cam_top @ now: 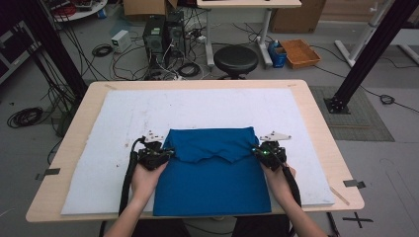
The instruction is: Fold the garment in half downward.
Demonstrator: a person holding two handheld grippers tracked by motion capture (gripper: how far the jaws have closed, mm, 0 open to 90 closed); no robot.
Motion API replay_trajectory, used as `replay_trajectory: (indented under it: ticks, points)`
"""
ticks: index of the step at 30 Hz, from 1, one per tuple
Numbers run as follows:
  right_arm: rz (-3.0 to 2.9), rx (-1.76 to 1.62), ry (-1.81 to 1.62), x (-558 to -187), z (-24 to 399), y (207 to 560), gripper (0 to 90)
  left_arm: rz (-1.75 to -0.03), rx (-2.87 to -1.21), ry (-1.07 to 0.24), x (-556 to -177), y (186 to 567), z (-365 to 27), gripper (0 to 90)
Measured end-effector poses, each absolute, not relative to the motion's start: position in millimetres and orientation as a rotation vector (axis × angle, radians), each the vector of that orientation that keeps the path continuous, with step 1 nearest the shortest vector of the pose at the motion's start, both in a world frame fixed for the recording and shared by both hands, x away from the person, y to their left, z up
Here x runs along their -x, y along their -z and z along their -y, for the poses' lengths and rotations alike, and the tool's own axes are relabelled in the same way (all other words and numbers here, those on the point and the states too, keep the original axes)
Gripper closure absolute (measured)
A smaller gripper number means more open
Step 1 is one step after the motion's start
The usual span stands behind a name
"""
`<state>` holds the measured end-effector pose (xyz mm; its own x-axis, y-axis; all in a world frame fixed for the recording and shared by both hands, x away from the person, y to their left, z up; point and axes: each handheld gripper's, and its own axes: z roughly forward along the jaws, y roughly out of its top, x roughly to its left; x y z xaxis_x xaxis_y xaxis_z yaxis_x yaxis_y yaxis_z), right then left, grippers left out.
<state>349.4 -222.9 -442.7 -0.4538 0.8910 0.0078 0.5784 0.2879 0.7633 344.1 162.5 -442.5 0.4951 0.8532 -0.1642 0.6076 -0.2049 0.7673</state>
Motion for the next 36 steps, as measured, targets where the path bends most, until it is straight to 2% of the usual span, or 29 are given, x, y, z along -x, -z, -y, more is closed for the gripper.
replay_trajectory:
  ticks: [10,16,28,36]
  points:
    - [-2.122,-1.287,-1.060,-339.7,229.2,426.0,89.8,-1.170,-1.872,-0.381,-336.5,425.7,-172.6,88.7]
    - [-2.159,-1.271,-1.082,-326.5,230.0,419.7,89.7,-1.117,-1.886,-0.340,-318.4,416.8,-178.2,88.7]
    - [-2.215,-1.184,-1.107,-268.2,241.2,406.3,89.7,-0.992,-1.936,-0.286,-262.2,403.1,-177.0,88.7]
    - [-2.241,-1.145,-1.120,-229.9,245.3,404.3,89.7,-0.969,-1.968,-0.264,-231.8,403.4,-185.6,88.7]
